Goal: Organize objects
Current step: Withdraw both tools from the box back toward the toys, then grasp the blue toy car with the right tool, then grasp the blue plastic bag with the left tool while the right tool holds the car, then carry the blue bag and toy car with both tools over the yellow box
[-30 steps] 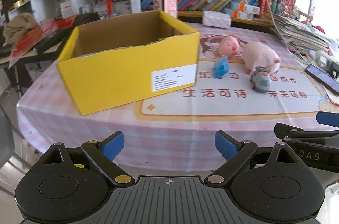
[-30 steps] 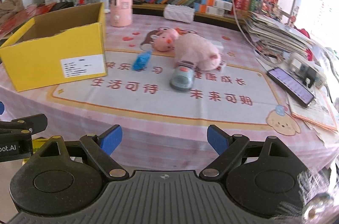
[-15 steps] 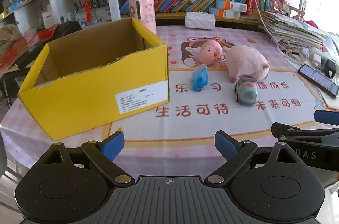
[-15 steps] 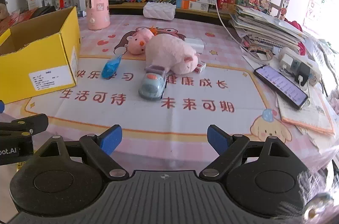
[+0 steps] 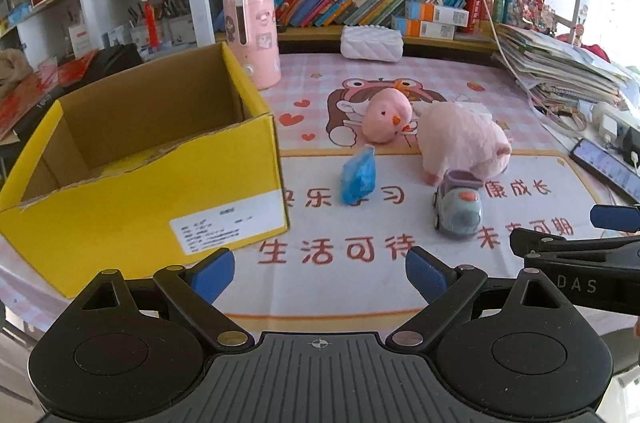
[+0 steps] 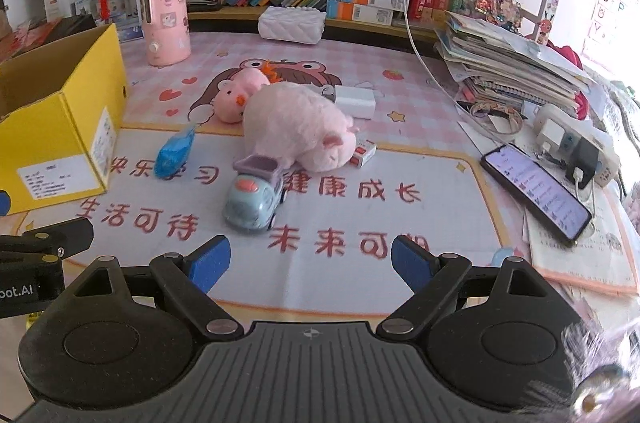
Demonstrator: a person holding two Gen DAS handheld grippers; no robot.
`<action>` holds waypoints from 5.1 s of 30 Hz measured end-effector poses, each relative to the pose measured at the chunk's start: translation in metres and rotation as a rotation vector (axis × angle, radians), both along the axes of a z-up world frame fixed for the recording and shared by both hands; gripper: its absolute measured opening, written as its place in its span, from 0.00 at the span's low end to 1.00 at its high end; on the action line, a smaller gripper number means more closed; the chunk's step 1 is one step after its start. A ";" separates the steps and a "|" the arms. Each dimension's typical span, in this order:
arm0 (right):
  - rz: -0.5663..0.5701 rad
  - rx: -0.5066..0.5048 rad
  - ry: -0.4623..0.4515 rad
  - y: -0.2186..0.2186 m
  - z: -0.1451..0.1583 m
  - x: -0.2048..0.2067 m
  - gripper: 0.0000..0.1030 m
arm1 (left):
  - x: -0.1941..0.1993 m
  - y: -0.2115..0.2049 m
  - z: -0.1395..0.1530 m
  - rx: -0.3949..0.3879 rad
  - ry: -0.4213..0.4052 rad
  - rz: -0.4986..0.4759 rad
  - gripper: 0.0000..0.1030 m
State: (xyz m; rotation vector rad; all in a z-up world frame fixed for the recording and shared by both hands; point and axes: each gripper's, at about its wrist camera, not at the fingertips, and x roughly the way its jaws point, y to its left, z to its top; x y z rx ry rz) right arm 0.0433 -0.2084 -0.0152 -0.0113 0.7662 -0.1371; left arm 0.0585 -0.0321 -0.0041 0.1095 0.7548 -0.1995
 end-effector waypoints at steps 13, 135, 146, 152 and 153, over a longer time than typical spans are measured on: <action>0.096 0.058 0.017 -0.027 -0.005 0.047 0.82 | 0.030 -0.026 -0.007 0.026 0.018 0.051 0.92; 0.474 0.149 -0.013 0.166 0.020 -0.056 0.37 | -0.098 0.154 0.014 -0.045 -0.056 0.177 0.22; 0.482 0.142 -0.039 0.183 0.025 -0.062 0.37 | -0.104 0.167 0.020 -0.040 -0.087 0.172 0.22; 0.476 0.134 -0.062 0.189 0.030 -0.062 0.37 | -0.106 0.168 0.029 -0.021 -0.131 0.151 0.22; 0.473 0.133 -0.067 0.189 0.031 -0.062 0.37 | -0.105 0.167 0.031 -0.019 -0.143 0.148 0.22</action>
